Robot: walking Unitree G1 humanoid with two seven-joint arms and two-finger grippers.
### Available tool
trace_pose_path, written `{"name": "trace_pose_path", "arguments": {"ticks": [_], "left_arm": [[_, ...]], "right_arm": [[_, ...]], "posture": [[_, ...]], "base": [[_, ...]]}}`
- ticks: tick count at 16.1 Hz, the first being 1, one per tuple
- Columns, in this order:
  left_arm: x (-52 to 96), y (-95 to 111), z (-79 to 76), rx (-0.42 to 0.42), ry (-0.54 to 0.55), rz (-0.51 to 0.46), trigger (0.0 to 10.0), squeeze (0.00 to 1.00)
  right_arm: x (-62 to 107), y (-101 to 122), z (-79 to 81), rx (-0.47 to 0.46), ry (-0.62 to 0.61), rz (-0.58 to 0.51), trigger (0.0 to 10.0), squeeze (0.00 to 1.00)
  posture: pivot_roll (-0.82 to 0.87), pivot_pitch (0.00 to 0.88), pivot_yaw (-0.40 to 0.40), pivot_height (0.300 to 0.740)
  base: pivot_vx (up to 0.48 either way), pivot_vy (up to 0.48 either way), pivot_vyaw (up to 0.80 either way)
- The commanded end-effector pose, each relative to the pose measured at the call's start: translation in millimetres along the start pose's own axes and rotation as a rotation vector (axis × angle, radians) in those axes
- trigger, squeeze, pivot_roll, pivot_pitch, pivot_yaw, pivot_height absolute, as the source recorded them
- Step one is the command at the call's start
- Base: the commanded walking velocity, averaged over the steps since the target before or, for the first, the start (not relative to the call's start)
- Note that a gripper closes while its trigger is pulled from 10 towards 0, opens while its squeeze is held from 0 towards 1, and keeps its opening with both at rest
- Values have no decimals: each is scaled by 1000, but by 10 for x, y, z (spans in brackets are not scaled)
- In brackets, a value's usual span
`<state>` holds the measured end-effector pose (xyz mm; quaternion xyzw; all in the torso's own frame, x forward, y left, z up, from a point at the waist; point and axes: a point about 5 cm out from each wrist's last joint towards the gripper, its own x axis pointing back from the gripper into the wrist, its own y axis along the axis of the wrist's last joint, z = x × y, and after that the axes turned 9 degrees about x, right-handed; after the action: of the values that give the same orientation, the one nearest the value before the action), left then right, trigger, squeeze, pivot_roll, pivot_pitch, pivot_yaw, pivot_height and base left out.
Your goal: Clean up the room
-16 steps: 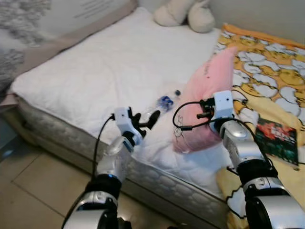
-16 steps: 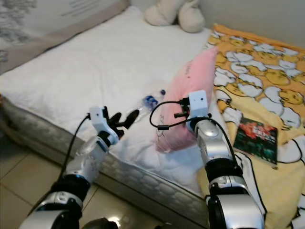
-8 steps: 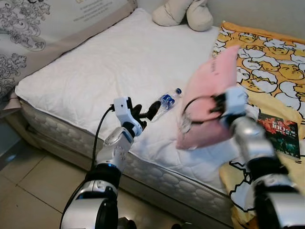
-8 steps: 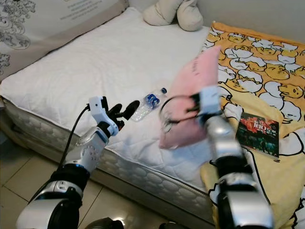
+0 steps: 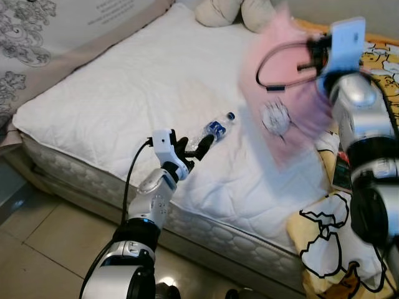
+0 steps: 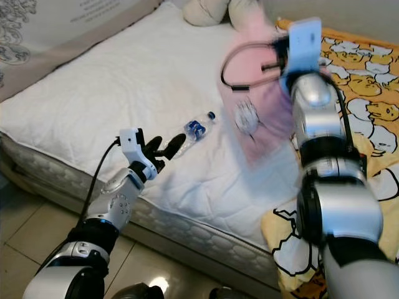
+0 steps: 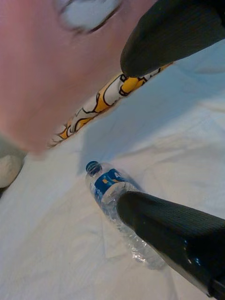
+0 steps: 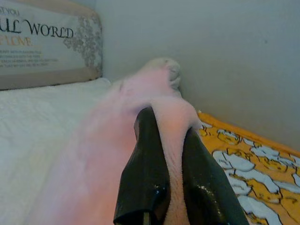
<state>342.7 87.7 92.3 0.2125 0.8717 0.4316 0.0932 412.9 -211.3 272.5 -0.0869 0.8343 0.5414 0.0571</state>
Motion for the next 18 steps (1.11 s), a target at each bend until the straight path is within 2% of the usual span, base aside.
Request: {"name": "trace_pose_path", "arguments": {"ticks": [1,3,9,14,18], "left_arm": [[-43,79,-54,-38,-17,-17,10000,0],[-42,131,-71,-100,-39,-25,10000,0],[-12,171,-55,-151,-71,-27,10000,0],[18,165,-63,-201,-118,-8,10000,0],[0,157,-97,-202,-133,-8,10000,0]], "right_arm": [[-60,203,-33,11,-19,-69,0,0],[-141,355,55,-3,-13,-90,0,0],[-188,425,209,-28,10,-110,0,0],[-159,326,200,-48,-3,-100,0,0],[-171,376,168,-26,-7,-109,0,0]], "posture": [[-94,0,9,740],[-82,0,7,740],[-74,0,6,740],[-79,0,21,740],[-92,0,27,740]], "base": [[0,0,0],[0,216,0],[0,480,0],[0,480,0],[0,480,-800]]}}
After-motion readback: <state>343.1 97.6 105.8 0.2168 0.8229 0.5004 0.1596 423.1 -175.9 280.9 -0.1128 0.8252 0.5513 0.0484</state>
